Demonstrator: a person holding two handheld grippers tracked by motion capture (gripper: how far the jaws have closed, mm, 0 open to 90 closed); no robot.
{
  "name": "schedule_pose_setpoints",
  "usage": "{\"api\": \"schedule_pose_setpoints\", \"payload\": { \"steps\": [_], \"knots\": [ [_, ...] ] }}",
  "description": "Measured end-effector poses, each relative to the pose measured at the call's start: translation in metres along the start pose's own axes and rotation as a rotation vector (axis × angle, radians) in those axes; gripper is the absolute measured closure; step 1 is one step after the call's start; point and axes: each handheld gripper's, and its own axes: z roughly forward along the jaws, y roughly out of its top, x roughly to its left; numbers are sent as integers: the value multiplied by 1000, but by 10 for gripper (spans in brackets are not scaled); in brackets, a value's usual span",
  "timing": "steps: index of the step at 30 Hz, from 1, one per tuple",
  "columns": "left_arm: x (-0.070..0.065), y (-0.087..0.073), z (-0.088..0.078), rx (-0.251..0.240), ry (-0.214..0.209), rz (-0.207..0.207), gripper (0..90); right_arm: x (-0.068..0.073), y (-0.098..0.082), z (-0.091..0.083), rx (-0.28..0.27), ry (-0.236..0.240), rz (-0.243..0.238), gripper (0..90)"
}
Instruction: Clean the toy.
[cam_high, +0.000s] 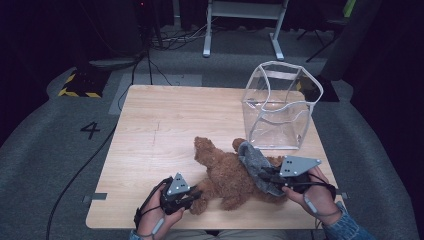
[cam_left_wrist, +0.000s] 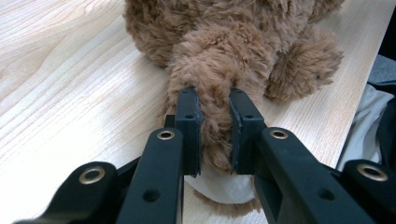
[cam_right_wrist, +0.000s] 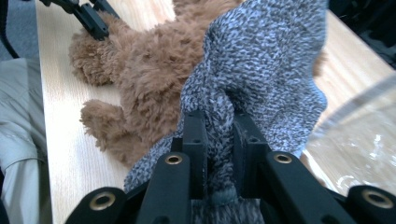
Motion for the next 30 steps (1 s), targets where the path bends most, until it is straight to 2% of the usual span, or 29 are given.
{"api": "schedule_pose_setpoints", "payload": {
  "steps": [4, 6, 8, 9, 13, 15, 17, 20, 21, 22, 23, 24, 26, 27, 29, 30],
  "knots": [
    [1, -1, 0, -6, 1, -3, 767, -2, -8, -19, -13, -37, 29, 780],
    [1, -1, 0, -3, 2, -4, 767, -4, -17, -31, -3, -72, 57, 782],
    [1, -1, -1, -1, 5, -4, 767, -6, -26, -38, 28, -102, 69, 784],
    [1, -1, -1, -1, 4, -4, 767, -7, -32, -39, 46, -122, 96, 784],
    [0, 0, -1, 1, 10, -6, 767, -18, -64, -44, 126, -151, 162, 785],
    [1, 0, -1, 4, 16, -4, 766, -23, -74, -49, 167, -186, 167, 785],
    [0, 1, -2, 3, 21, -4, 766, -24, -75, -60, 179, -218, 177, 785],
    [-2, 2, -2, -3, 26, -5, 765, -13, -54, -77, 108, -240, 145, 784],
    [-2, 3, -3, -4, 26, 0, 764, -8, -43, -80, 62, -235, 82, 784],
    [-3, 3, -3, -3, 30, 0, 764, 5, -24, -79, -6, -205, 59, 784],
    [-3, 3, -3, -6, 29, 2, 765, 12, -14, -77, -38, -183, 41, 783],
    [-3, 3, -4, -7, 31, 4, 764, 20, -2, -70, -85, -157, -3, 783],
    [-3, 4, -4, -14, 31, 6, 764, 33, 14, -55, -134, -111, -58, 782],
    [-3, 4, -4, -15, 24, 4, 765, 43, 26, -38, -169, -61, -98, 781],
    [-2, 4, -5, -14, 20, 12, 765, 57, 38, -6, -168, 6, -146, 780],
    [-3, 4, -5, -15, 21, 7, 765, 63, 41, 8, -158, 28, -152, 779]
  ]
}}
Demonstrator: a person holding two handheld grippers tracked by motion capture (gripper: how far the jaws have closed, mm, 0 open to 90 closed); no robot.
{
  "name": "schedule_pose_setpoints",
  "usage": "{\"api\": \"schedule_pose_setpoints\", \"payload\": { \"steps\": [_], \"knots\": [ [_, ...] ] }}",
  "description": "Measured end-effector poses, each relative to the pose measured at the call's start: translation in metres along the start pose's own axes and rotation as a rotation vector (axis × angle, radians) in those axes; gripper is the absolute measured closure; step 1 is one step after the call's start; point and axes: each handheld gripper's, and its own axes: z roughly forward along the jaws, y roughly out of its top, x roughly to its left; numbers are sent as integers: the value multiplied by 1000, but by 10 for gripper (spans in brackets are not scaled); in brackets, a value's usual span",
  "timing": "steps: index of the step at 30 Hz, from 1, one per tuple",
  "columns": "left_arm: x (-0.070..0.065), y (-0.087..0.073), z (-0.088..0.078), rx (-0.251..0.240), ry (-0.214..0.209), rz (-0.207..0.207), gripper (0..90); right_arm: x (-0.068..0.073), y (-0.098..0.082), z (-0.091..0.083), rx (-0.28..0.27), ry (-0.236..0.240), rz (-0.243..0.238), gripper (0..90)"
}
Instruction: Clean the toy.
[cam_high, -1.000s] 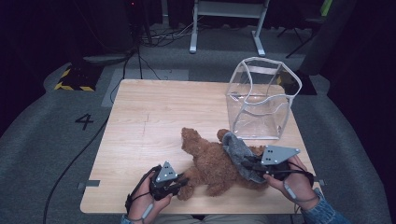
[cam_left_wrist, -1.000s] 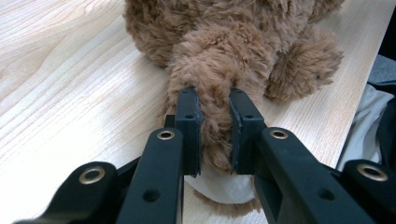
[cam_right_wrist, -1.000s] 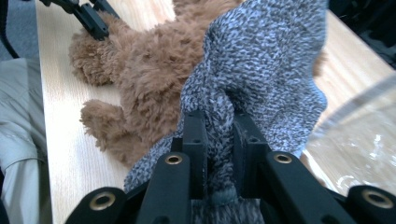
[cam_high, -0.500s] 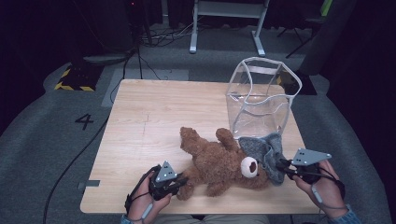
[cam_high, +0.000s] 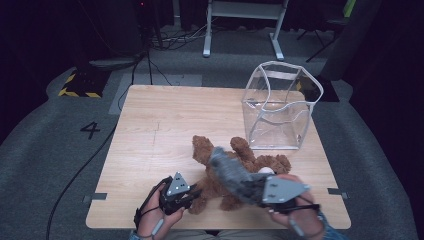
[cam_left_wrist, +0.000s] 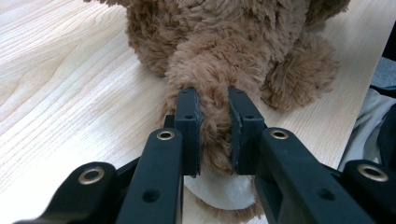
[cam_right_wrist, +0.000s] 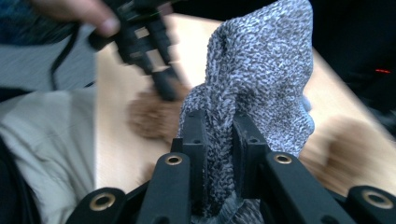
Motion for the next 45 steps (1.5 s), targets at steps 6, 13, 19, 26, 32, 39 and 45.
{"api": "schedule_pose_setpoints", "payload": {
  "steps": [6, 13, 19, 26, 32, 39, 45],
  "knots": [
    [1, -2, -3, -5, -8, -7, 778, 13, -18, 57, 126, 23, -70, 783],
    [0, 0, -3, -17, -4, -6, 788, -6, -53, 15, 212, -39, -7, 790],
    [-1, 2, -2, -24, 0, -5, 793, -9, -68, -22, 255, -83, 27, 794],
    [5, -1, -9, -16, 25, -9, 796, -31, -92, -58, 319, -188, 92, 794],
    [15, -11, -24, -19, 64, -52, 796, -55, -120, -74, 342, -268, 190, 792],
    [16, -13, -28, -18, 66, -49, 777, -79, -149, -82, 382, -356, 334, 780],
    [19, -10, -33, -82, 67, -55, 563, -84, -173, -82, 421, -388, 513, 474]
  ]
}}
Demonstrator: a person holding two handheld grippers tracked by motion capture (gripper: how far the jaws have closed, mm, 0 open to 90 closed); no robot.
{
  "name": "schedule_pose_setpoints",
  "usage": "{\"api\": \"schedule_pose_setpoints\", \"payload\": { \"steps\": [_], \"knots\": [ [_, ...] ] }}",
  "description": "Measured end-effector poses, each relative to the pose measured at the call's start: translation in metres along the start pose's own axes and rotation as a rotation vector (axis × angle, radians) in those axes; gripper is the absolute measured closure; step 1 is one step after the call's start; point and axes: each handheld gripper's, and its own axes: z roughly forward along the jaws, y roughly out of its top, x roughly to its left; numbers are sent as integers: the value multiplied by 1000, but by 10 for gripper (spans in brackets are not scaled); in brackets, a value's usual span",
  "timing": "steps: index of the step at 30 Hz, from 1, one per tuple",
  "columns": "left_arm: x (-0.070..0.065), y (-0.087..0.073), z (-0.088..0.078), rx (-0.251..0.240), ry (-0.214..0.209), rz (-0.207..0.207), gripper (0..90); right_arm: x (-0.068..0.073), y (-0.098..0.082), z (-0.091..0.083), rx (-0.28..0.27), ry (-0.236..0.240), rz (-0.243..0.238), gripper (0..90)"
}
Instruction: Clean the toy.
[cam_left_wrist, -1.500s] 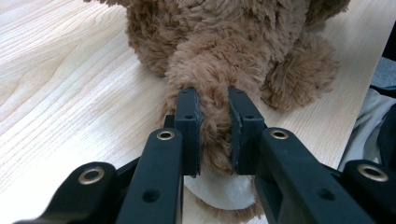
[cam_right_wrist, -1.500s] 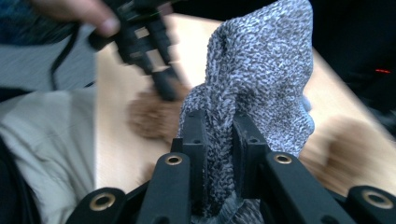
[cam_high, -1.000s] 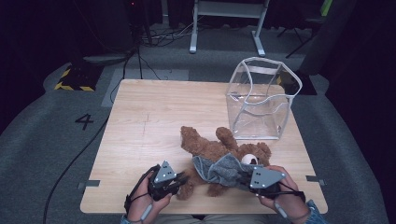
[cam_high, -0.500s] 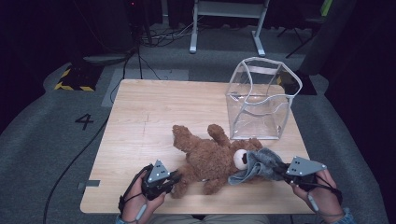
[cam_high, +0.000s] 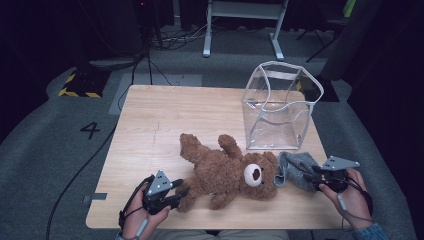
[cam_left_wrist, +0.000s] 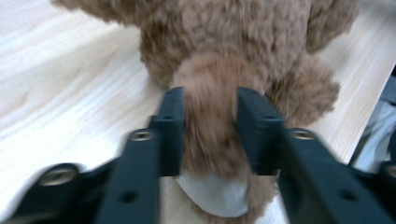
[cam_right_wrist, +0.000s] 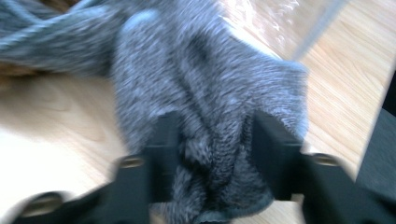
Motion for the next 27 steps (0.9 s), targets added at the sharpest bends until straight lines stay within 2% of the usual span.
{"api": "schedule_pose_setpoints", "payload": {
  "steps": [3, 5, 8, 9, 10, 12, 13, 15, 16, 17, 18, 19, 21, 23, 24, 25, 26, 27],
  "knots": [
    [2, 5, -6, -44, 1, -26, 491, 0, 0, -8, -35, -71, -1, 356],
    [2, 7, -7, -62, 5, -25, 447, 2, 4, -18, -72, -84, -10, 328],
    [1, 8, -4, -60, 0, -17, 418, 12, 11, -27, -133, -29, -62, 316],
    [0, 9, -2, -50, 2, -10, 413, 16, 13, -27, -145, -9, -68, 316],
    [0, 9, 0, -46, 0, -2, 406, 22, 16, -25, -154, 21, -96, 314],
    [-2, 11, 2, -40, -3, 8, 402, 30, 19, -11, -132, 52, -148, 306],
    [-3, 12, 4, -40, -7, 15, 401, 33, 20, -3, -102, 73, -145, 307],
    [-5, 13, 7, -39, -20, 16, 397, 32, 20, 17, -101, 103, -153, 332],
    [-5, 14, 8, -37, -17, 20, 396, 31, 18, 30, -69, 133, -128, 394],
    [-5, 14, 9, -36, -22, 26, 396, 30, 16, 39, -36, 136, -133, 471],
    [-5, 14, 10, -35, -28, 25, 395, 28, 14, 45, 2, 131, -136, 592],
    [-6, 14, 12, -28, -33, 31, 392, 27, 12, 47, 27, 125, -147, 633],
    [-6, 15, 13, -25, -38, 36, 378, 21, 7, 45, 43, 103, -126, 665],
    [-8, 15, 15, -15, -41, 52, 357, 15, 3, 38, 75, 51, -128, 664],
    [-8, 15, 16, -13, -39, 62, 356, 13, 1, 35, 80, 40, -116, 650],
    [-11, 15, 17, -13, -49, 65, 352, 10, -1, 31, 78, 31, -102, 604],
    [-11, 15, 18, -9, -55, 73, 346, 8, -3, 23, 57, 33, -63, 499],
    [-12, 16, 18, -8, -55, 71, 343, 8, -3, 19, 37, 25, -45, 428]
  ]
}}
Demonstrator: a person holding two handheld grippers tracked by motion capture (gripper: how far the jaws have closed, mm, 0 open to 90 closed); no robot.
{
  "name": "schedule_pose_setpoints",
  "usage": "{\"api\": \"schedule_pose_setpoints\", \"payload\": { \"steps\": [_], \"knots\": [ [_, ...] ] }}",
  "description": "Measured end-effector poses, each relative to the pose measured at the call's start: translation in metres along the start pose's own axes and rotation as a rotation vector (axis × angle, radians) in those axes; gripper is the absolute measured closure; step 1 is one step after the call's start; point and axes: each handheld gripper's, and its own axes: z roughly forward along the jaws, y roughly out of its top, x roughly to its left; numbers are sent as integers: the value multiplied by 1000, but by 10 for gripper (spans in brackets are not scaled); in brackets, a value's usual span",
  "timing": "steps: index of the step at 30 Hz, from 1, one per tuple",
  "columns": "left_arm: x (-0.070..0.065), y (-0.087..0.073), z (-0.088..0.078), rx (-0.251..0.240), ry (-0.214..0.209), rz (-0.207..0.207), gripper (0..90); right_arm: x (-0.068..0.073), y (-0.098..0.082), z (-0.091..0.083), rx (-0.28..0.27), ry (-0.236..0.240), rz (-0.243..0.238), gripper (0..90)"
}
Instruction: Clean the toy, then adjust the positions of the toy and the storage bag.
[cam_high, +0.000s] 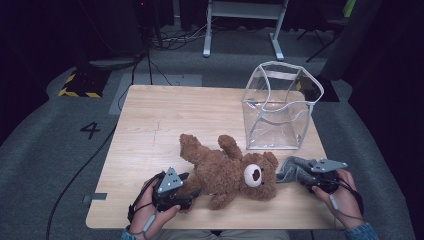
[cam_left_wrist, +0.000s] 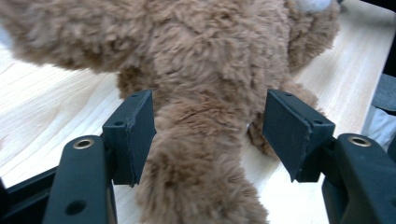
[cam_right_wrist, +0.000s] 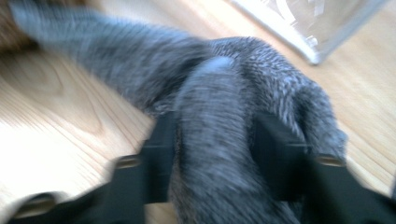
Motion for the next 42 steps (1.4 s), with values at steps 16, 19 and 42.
{"api": "schedule_pose_setpoints", "payload": {
  "steps": [16, 19, 42],
  "knots": [
    [2, 1, 33, 72, -39, -13, 287, 76, 32, -2, -164, 282, -119, 176],
    [-3, 0, 45, 118, -26, 44, 309, 85, 41, 11, -173, 323, -138, 206],
    [37, -36, -22, 147, 207, -49, 512, 120, 150, 84, -242, 315, -320, 315]
  ]
}}
